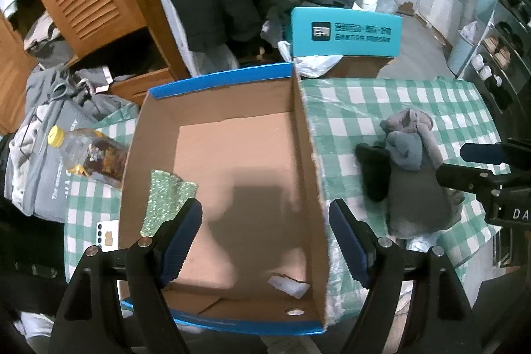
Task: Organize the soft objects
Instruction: 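Move the left gripper back over the grey fleece pile, then close the left gripper on the light grey cloth on the pile, then lift the grey cloth with the left gripper while the right gripper grasps the grey sock, then carry the grey cloth with the left gripper while the right gripper carries the grey sock over the box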
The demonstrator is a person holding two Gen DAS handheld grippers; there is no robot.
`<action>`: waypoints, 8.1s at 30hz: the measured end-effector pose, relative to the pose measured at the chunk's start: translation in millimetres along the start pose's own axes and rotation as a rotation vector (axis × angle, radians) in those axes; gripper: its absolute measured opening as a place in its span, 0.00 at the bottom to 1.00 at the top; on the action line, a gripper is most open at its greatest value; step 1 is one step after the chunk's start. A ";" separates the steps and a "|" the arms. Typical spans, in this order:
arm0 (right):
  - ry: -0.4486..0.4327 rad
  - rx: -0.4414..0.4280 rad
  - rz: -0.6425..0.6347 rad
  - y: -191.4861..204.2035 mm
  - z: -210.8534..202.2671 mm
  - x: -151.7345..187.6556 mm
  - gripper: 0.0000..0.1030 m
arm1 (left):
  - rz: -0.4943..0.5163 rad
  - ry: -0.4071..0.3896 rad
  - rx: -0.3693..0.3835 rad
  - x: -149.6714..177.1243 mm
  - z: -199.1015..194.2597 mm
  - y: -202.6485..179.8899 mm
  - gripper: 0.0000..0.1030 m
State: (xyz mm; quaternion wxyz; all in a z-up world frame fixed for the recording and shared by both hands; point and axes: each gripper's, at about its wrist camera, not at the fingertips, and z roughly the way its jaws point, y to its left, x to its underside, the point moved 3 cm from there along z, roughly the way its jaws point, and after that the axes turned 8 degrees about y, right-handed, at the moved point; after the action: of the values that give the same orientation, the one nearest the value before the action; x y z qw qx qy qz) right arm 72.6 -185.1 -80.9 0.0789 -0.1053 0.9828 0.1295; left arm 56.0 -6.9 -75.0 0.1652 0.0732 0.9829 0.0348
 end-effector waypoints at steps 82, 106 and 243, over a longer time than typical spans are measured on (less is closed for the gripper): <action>0.071 -0.001 0.347 -168.8 35.1 17.3 0.62 | 0.151 0.248 0.258 -66.9 126.7 -182.7 0.39; 0.121 -0.071 0.290 -123.8 54.6 8.6 0.62 | 0.107 0.177 0.238 -53.8 87.2 -133.0 0.23; -0.083 -0.025 -0.198 140.9 -22.6 -54.4 0.11 | -0.204 -0.060 0.050 16.1 -13.7 112.8 0.23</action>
State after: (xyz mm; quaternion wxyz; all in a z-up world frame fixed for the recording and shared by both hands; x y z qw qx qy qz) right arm 90.2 -48.1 -15.9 0.1306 -0.1974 0.9618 0.1375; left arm 51.5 106.3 -56.8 0.1954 -0.0222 0.9804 -0.0092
